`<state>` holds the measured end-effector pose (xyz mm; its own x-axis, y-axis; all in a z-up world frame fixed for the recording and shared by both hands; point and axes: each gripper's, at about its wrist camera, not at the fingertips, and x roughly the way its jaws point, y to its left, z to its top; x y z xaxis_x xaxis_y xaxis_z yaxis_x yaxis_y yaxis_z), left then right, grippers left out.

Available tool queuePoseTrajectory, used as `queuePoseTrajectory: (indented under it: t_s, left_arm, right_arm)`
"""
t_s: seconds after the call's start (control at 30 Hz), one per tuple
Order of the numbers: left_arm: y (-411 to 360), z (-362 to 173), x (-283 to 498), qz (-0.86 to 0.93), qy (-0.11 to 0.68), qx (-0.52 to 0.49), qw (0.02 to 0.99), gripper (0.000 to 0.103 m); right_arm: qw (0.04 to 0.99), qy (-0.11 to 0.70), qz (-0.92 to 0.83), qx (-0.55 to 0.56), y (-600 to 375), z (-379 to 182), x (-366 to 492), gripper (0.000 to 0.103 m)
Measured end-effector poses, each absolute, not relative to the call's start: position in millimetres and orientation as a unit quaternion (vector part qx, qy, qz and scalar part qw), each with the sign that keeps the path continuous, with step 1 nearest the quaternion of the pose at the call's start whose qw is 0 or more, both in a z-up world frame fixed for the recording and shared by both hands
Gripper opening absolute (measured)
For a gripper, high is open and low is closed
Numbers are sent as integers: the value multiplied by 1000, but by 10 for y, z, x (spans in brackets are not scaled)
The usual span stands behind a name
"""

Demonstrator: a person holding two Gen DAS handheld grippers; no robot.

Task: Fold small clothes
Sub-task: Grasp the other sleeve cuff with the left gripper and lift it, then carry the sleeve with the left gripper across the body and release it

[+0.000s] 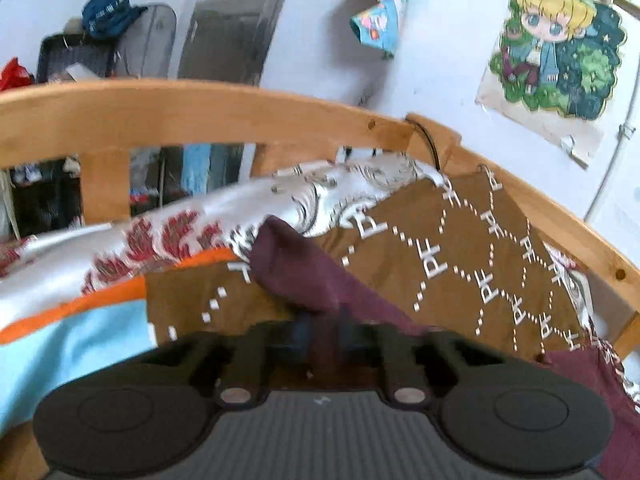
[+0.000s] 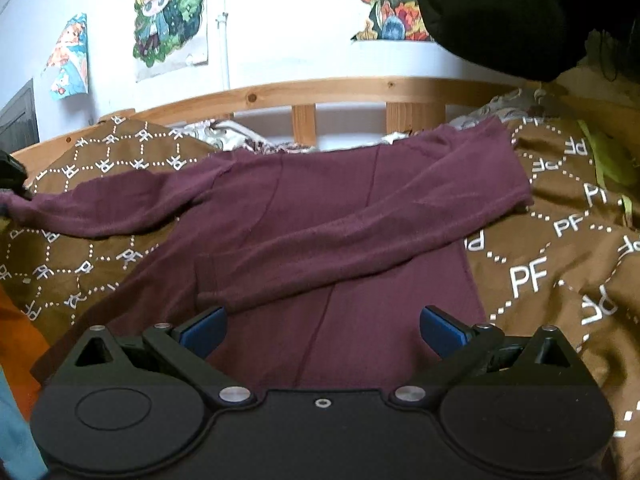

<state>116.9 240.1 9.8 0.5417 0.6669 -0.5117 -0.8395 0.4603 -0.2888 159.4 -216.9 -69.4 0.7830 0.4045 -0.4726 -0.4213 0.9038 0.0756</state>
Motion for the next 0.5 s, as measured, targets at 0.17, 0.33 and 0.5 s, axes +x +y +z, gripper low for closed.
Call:
queuePoseTrajectory:
  t_s: [0.17, 0.33, 0.5]
  left_arm:
    - [2215, 291, 1116, 434, 119, -228, 863, 4]
    - [1801, 546, 1164, 350, 65, -146, 923, 4]
    - [1295, 819, 1449, 179, 39, -62, 981, 4]
  right_arm:
    - [944, 246, 219, -15, -2176, -687, 1587, 102]
    - [946, 240, 219, -14, -2196, -646, 1578, 102]
    - [947, 236, 218, -11, -2219, -609, 1576, 102]
